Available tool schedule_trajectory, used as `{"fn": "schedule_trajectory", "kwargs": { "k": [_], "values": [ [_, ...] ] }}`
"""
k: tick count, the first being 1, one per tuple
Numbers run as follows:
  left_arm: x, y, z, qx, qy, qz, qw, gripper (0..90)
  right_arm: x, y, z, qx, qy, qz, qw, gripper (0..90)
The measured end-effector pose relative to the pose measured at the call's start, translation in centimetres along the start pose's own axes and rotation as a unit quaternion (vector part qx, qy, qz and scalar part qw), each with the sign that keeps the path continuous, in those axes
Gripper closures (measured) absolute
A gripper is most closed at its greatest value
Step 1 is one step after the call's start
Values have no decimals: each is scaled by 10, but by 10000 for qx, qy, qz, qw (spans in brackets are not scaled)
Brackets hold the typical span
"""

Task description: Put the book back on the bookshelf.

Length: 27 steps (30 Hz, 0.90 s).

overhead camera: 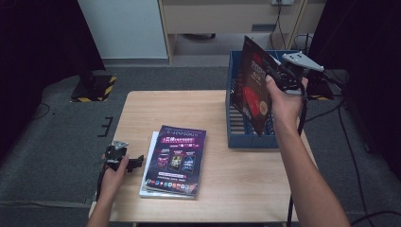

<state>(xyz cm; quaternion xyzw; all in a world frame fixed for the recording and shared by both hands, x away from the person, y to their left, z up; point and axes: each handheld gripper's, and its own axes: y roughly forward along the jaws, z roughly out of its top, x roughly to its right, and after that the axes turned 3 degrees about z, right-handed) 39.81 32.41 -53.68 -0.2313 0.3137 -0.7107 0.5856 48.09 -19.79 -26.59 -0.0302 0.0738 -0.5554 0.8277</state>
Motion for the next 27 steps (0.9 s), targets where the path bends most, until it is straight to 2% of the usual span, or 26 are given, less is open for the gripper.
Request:
{"fn": "schedule_trajectory", "kwargs": {
  "k": [15,27],
  "values": [
    [0,0,0,14,23,-14,10000,0,-9,24,-2,-166,-147,-166,9996,864],
    [2,0,0,-2,51,-33,10000,0,-18,41,-8,-201,-156,-171,9995,864]
  ]
}}
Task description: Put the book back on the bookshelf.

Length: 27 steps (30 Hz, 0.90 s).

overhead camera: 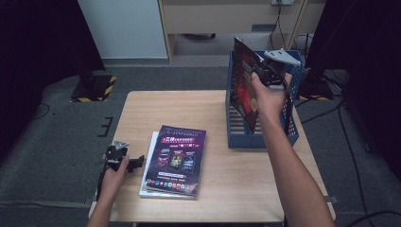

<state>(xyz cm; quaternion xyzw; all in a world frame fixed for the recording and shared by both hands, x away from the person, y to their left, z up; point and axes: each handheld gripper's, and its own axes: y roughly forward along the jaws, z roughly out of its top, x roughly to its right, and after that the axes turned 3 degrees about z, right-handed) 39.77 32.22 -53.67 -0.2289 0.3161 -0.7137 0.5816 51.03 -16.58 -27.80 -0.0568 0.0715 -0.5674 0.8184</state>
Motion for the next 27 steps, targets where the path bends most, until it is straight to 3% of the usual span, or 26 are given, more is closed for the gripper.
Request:
{"fn": "schedule_trajectory", "kwargs": {
  "k": [27],
  "values": [
    [0,0,0,17,11,-17,10000,0,3,16,-14,69,36,-172,9998,865]
  ]
}}
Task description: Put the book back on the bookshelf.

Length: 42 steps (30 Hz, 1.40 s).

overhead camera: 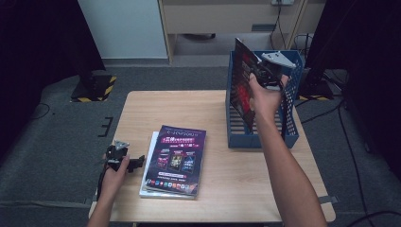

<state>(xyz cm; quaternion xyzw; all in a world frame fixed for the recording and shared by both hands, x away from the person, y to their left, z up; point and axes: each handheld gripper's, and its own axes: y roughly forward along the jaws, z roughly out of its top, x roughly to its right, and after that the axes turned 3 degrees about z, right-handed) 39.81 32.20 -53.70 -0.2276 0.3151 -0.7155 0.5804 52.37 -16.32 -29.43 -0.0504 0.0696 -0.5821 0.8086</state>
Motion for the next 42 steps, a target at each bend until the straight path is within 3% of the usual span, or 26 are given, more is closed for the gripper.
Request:
{"fn": "schedule_trajectory", "kwargs": {
  "k": [4,13,18,22,29,42],
  "values": [
    [0,0,0,0,-1,-1,10000,0,-3,5,-3,-28,-96,0,9999,865],
    [0,0,0,7,-2,-12,10000,0,-8,11,-12,56,-33,28,10000,865],
    [0,0,0,-10,27,-17,10000,0,-7,10,-22,103,-6,-36,9999,865],
    [0,0,0,-9,33,-17,10000,0,-9,7,-28,101,-121,-136,9998,866],
    [0,0,0,-10,36,-16,10000,0,-6,9,-37,55,-22,-164,9998,866],
    [1,0,0,-10,53,-25,10000,0,-13,1,-60,-27,-9,98,9999,862]
  ]
}}
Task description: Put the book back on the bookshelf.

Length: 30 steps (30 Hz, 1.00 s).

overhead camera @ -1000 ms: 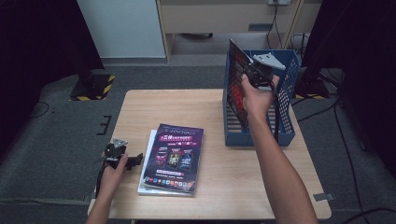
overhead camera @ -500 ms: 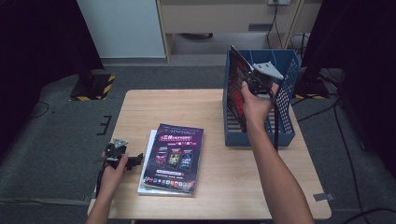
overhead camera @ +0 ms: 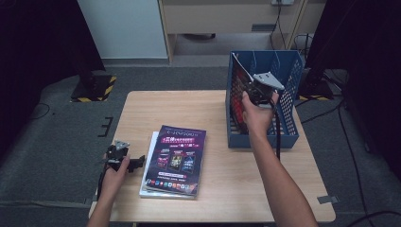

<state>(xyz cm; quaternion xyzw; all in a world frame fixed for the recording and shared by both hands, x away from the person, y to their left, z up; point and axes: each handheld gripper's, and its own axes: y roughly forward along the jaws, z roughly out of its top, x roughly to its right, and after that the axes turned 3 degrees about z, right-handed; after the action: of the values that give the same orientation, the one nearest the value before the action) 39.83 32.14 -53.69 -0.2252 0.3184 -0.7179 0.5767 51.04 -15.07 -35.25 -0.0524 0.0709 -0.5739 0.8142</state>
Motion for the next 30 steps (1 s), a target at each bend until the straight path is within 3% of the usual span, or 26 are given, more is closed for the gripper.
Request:
{"fn": "schedule_trajectory", "kwargs": {
  "k": [8,21,27,30],
  "values": [
    [0,0,0,-2,10,-9,10000,0,0,-5,-13,-17,46,67,10000,855],
    [1,0,0,2,18,-7,10000,0,-1,-7,-14,-72,15,178,9998,836],
    [1,0,0,10,10,-7,10000,0,-4,-3,-14,-209,54,163,9996,770],
    [1,0,0,10,10,-5,10000,0,-5,-1,-14,-288,58,174,9994,803]
  ]
}}
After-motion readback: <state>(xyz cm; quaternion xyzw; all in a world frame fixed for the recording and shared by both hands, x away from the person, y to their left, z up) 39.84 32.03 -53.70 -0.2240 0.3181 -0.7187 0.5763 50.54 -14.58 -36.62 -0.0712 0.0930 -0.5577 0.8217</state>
